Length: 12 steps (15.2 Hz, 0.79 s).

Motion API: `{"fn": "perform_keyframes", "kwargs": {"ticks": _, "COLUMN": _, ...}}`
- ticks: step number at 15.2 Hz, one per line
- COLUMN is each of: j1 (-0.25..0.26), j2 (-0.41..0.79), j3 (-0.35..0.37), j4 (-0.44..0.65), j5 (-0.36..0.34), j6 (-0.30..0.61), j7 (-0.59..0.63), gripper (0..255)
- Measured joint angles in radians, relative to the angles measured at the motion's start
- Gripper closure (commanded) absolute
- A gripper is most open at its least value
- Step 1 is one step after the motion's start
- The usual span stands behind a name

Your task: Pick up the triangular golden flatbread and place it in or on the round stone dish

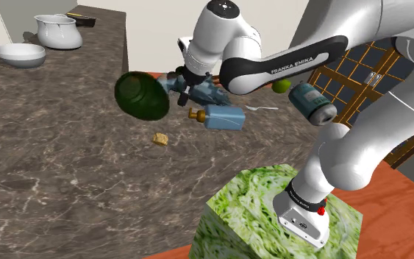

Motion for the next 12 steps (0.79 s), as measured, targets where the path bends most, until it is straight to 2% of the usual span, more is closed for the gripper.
{"fn": "perform_keyframes", "kwargs": {"ticks": 12, "j1": 0.076, "j2": 0.260, "j3": 0.018, "j4": 0.043, "j5": 0.334, "j6": 0.109, "j7": 0.026, "gripper": 0}}
